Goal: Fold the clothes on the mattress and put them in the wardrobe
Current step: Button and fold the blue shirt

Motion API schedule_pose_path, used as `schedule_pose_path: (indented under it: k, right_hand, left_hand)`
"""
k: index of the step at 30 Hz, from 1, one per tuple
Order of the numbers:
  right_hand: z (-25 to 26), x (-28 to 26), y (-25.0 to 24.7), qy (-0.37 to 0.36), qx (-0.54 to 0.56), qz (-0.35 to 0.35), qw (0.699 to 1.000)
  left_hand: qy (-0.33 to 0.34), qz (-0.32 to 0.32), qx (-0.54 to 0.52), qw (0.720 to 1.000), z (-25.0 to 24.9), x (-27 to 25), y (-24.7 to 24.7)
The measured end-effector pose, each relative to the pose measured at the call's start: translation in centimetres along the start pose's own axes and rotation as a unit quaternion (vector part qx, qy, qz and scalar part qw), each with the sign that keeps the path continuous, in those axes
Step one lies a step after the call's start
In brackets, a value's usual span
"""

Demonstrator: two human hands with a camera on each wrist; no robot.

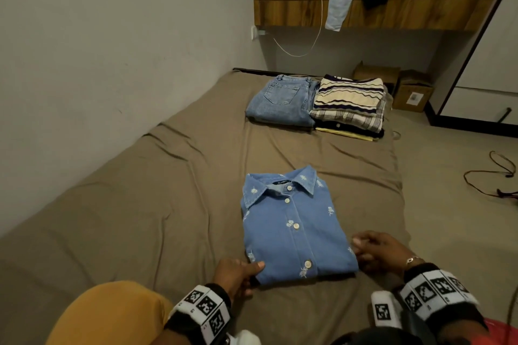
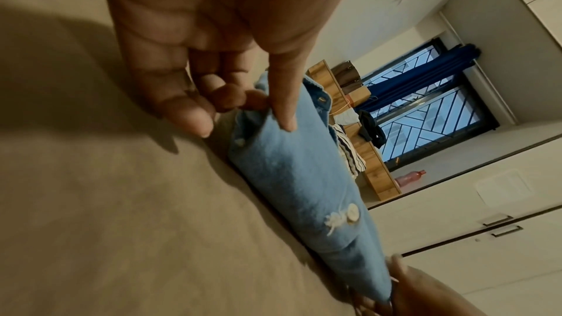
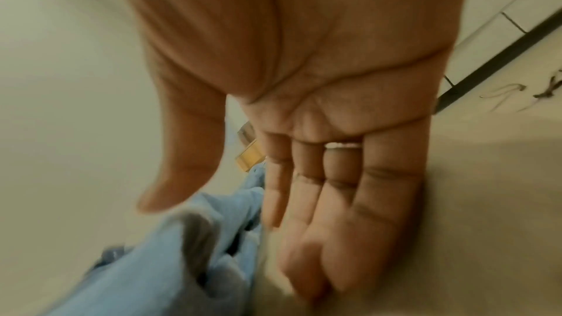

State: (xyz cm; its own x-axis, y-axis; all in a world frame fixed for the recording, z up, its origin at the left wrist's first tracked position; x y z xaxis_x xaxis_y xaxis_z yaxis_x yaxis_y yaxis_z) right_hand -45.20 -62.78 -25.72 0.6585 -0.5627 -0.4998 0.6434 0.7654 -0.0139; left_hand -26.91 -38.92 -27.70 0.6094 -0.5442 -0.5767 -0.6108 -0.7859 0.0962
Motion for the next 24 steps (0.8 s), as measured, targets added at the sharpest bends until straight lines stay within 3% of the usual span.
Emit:
schedule_pose_path:
  k: [3,9,13,16,21,24]
  right_hand:
    - [1.3,0.3,1.0,0.017,0.101,-0.021,0.994]
    - [2.3,1.3,4.8,0.065,0.026,-0.013,0.997]
    - [3.2,2.2,6.1,0.070,-0.005,0.023,0.997]
    - [5.1,3.5,6.2,0.039,0.028,0.063,0.997]
    - [12.2,6.0,4.1,-0.054,0.103,0.087,0.989]
    - [15.1,8.0,2.6,-0.066,0.133,0.090,0.985]
  left_hand:
    - [0.008,0.004,-0.066,0.998,-1.8,0.6,0.4]
    - [-0.072,0.090,-0.090,0.989,-4.0,2.3,2.9]
    - [-0.069,0.103,-0.083,0.989,-5.2,3.8,3.8]
    - [-0.018,0.126,-0.077,0.989,-8.0,5.6,4.4]
    - [0.134,0.184,-0.059,0.972,-18.1,7.5,7.6]
    - [0.142,0.212,-0.039,0.966,-22.3,9.9,10.0]
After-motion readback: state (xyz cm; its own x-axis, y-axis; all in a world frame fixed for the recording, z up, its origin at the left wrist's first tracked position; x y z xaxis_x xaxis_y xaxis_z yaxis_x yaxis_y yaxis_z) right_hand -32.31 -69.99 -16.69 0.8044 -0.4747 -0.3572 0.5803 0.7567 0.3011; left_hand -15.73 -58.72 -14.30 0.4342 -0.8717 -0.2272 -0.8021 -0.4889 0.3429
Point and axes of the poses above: each hand's wrist, its own x-axis towards the middle knuckle, its own y-axis out of the palm, z = x × y, the point moved 9 cm from there along x, towards the middle knuckle, and after that the axes turned 7 degrees about -x, right-handed, at the moved point
